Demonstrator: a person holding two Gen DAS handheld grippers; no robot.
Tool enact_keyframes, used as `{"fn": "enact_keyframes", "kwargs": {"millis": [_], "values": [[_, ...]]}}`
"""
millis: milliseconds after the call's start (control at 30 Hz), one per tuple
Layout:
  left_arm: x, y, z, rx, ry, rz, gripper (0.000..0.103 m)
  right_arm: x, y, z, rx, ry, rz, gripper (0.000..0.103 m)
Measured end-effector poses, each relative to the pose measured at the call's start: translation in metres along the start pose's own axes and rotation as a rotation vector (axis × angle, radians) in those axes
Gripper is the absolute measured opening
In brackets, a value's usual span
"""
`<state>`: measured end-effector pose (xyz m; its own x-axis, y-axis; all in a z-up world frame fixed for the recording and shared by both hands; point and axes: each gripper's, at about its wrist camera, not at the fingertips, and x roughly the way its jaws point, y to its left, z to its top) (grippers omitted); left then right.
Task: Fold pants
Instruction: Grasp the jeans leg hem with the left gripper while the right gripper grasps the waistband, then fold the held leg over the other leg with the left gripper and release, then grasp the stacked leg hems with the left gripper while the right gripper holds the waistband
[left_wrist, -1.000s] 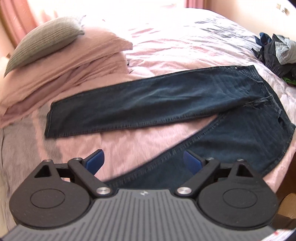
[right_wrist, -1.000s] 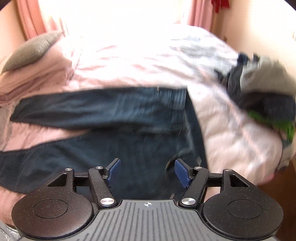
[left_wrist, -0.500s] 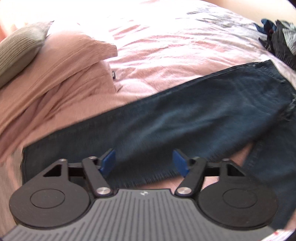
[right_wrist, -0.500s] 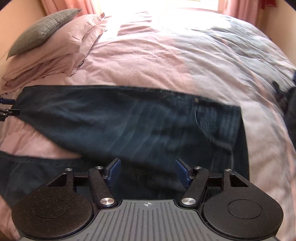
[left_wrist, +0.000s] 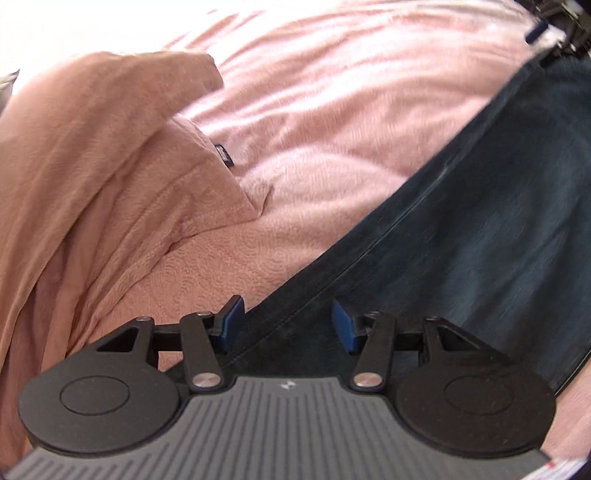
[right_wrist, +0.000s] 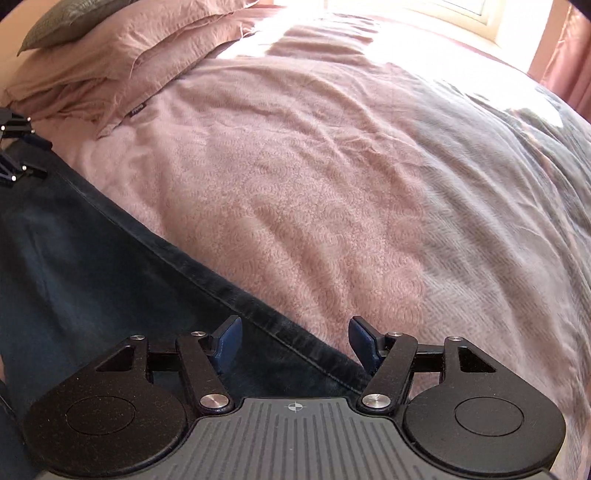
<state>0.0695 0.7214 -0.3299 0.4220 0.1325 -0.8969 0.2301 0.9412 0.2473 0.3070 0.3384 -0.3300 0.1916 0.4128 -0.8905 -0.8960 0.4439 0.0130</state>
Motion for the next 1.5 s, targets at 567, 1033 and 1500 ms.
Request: {"fn": "enact_keyframes", "kwargs": {"millis": [567, 1033, 1500], "values": [[-0.037, -0.007, -0.029, 0.031, -0.087, -0.001, 0.001, -0.047, 0.04, -0.02, -0.068, -0.053, -0.04, 0.0], [-0.268, -0.197, -0.221, -0.347, -0.065, 0.094, 0.001, -0.246, 0.24, -0.187, -0.188, -0.149, -0.251, 0.0], [-0.27, -0.284, -0.314, -0.72, 0.094, 0.186, 0.011, -0.247, 0.181, -0.367, 0.873, -0.141, -0.068, 0.039]]}}
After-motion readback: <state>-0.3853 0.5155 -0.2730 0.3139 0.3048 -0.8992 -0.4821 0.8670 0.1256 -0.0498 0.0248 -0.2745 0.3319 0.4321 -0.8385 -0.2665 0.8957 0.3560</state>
